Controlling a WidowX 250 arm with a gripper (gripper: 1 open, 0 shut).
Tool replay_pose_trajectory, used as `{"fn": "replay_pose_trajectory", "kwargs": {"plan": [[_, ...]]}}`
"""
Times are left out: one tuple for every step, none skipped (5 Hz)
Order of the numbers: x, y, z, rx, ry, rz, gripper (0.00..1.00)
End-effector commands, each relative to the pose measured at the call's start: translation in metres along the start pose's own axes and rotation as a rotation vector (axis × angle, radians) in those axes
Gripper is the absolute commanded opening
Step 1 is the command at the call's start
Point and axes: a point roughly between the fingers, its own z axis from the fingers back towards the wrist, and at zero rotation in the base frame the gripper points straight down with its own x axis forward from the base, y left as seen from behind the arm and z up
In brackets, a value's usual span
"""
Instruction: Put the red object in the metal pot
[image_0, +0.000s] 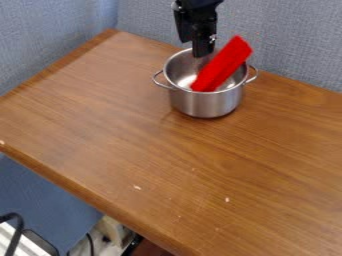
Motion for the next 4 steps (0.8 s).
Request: {"fn": "replay_pose_trajectory", "kwargs": {"plan": [[0.0058,0.0078,0.0181,0.028,-0.039,0.011,1.00],[0.0036,0.0068,0.0188,0.018,-0.023,0.009,1.00],[0.0014,0.0059,0.0206,0.013,-0.006,0.004,1.00],[0.0003,0.0044,0.0234,0.014,0.014,-0.004,1.00]]}}
